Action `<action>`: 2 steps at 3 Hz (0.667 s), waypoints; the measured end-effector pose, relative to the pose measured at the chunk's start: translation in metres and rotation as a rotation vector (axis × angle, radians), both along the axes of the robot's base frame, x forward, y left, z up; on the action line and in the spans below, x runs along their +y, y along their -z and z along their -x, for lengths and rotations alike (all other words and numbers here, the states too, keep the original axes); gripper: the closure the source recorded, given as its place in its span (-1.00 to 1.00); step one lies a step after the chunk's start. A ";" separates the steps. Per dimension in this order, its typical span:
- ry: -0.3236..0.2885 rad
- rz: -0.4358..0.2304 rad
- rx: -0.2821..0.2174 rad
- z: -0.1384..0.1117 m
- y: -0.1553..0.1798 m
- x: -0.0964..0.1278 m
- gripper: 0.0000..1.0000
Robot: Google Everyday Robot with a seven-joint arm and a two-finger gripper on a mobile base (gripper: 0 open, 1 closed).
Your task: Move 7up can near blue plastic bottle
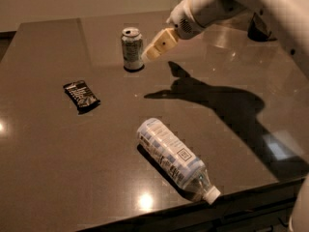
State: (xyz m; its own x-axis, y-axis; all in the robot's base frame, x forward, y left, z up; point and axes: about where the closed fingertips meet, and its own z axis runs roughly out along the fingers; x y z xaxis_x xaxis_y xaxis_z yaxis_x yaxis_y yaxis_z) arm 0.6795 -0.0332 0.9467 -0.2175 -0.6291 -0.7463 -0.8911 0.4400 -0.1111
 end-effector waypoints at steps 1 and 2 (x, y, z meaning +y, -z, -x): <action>0.008 -0.031 -0.007 -0.019 0.003 0.021 -1.00; 0.005 -0.051 0.007 -0.038 0.014 0.046 -1.00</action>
Offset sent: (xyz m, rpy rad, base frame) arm 0.0601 0.0700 -0.0234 0.0735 0.0167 -0.0079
